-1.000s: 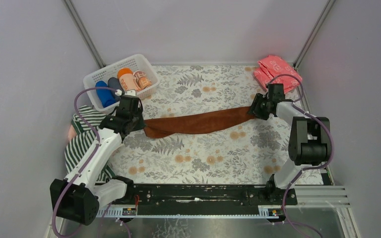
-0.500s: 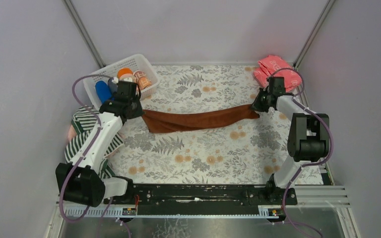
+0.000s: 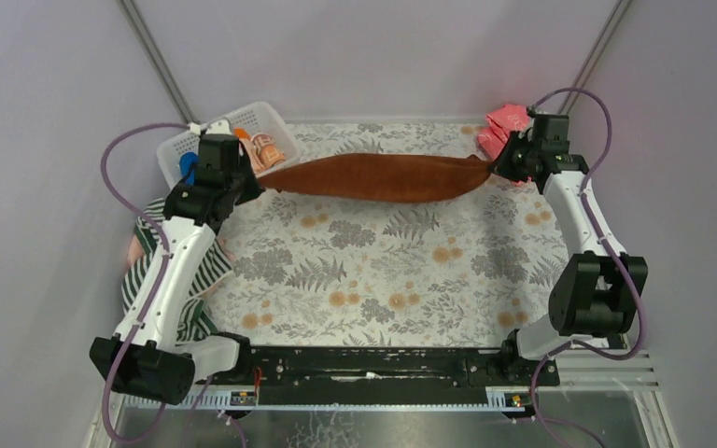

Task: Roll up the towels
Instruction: Flatten out the towel at the center of the board.

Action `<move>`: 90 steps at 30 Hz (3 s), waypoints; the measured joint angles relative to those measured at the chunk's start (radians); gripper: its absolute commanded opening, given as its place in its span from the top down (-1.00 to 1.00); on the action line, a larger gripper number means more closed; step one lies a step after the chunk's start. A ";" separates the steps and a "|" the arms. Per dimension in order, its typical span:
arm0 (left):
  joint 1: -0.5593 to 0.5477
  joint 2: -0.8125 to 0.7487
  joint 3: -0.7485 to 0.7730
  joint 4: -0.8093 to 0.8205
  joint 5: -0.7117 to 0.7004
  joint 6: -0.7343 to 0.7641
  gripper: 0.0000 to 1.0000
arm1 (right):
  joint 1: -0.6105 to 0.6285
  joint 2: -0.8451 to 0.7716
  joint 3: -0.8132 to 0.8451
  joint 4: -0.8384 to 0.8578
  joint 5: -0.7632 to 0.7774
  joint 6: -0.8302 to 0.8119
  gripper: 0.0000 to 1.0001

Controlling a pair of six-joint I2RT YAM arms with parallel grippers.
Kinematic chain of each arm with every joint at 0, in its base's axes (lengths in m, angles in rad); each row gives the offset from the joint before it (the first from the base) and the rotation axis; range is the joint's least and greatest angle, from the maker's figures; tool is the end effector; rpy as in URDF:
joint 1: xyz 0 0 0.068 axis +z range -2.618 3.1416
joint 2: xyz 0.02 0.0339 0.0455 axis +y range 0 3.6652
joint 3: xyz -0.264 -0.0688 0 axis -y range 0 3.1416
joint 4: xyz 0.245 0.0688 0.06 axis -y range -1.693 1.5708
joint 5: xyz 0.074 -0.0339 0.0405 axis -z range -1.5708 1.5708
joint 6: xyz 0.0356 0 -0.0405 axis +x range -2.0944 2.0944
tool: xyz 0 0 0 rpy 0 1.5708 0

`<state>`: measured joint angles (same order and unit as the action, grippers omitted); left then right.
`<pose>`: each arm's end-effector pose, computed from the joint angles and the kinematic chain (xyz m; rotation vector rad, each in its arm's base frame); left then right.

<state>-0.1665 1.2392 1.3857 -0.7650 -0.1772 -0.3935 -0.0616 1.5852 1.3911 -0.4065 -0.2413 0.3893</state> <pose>0.2540 -0.0363 0.3950 -0.3459 2.1533 -0.1245 0.3652 -0.0140 0.3277 0.3518 2.1578 0.4486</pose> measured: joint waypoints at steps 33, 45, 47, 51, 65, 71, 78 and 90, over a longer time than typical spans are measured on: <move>0.004 -0.105 -0.605 0.032 0.210 -0.175 0.93 | 0.007 -0.143 -0.619 -0.053 0.142 0.064 -0.01; 0.004 -0.117 -0.605 0.032 0.195 -0.175 0.94 | 0.119 -0.131 -0.632 -0.051 0.305 0.143 0.10; 0.004 -0.122 -0.605 0.032 0.195 -0.175 0.95 | 0.120 -0.131 -0.634 -0.051 0.316 0.150 0.10; 0.004 -0.124 -0.605 0.034 0.195 -0.175 0.95 | 0.121 -0.147 -0.635 -0.052 0.335 0.154 0.10; 0.004 -0.124 -0.605 0.039 0.195 -0.175 0.97 | 0.121 -0.093 -0.622 -0.033 0.335 0.153 0.22; 0.004 -0.124 -0.605 0.039 0.195 -0.175 0.98 | 0.121 -0.090 -0.622 -0.022 0.332 0.152 0.21; 0.004 -0.124 -0.605 0.039 0.195 -0.175 0.99 | 0.121 -0.135 -0.622 -0.030 0.331 0.152 0.21; 0.004 -0.124 -0.605 0.039 0.195 -0.175 0.99 | 0.121 -0.095 -0.622 -0.029 0.327 0.148 0.22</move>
<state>-0.1627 1.1149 0.7811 -0.7258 0.0177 -0.5682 0.0589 1.4899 0.7692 -0.4355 0.0860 0.5377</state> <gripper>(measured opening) 0.014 0.393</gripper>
